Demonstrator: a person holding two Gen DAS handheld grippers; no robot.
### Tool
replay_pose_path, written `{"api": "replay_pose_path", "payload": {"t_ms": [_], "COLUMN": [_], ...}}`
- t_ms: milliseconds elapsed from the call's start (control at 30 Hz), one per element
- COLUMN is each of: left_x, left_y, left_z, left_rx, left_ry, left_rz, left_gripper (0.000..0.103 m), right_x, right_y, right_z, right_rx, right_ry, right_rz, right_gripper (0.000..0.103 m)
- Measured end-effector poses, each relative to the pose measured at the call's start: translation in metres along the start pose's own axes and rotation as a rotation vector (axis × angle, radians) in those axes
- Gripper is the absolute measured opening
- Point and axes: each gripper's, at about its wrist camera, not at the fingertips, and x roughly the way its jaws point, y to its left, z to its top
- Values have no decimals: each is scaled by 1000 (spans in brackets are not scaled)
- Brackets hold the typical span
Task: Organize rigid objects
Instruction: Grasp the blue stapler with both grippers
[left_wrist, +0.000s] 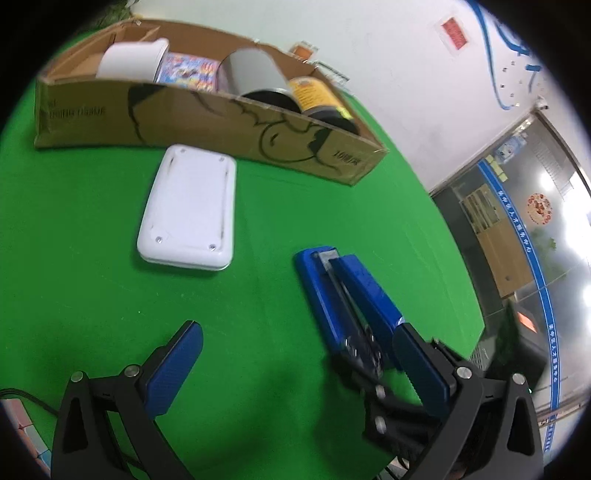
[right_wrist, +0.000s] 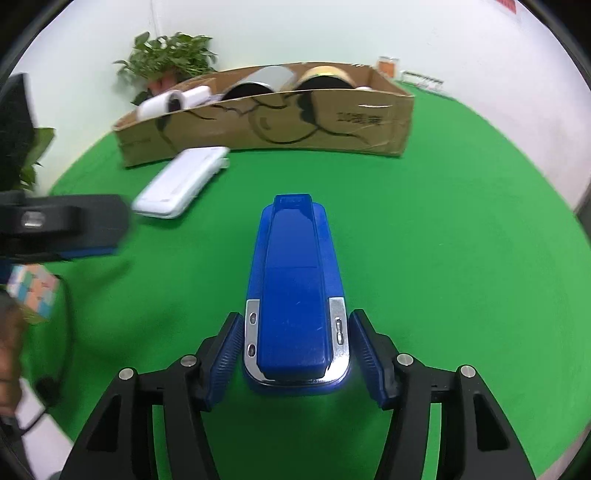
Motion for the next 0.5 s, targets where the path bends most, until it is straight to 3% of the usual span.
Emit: {"api": "replay_pose_path", "payload": {"t_ms": [100, 167, 233, 367, 500], "left_x": [6, 10, 15, 14, 14], "left_y": [8, 10, 11, 12, 6], "left_z": [-2, -6, -9, -11, -14], "left_rx": [-62, -73, -80, -87, -22], "left_ry": [49, 83, 114, 102, 99], "left_rz": [-97, -118, -128, -138, -94], "left_gripper": [102, 102, 102, 101, 97], "right_x": [-6, -7, -8, -10, -11], "right_y": [17, 28, 35, 49, 59], "right_z": [-1, -3, -4, -7, -8], "right_rx": [8, 13, 14, -7, -27], "right_ry": [16, 26, 35, 45, 47], "right_rz": [30, 58, 82, 88, 84], "right_gripper": [57, 57, 56, 56, 56]}}
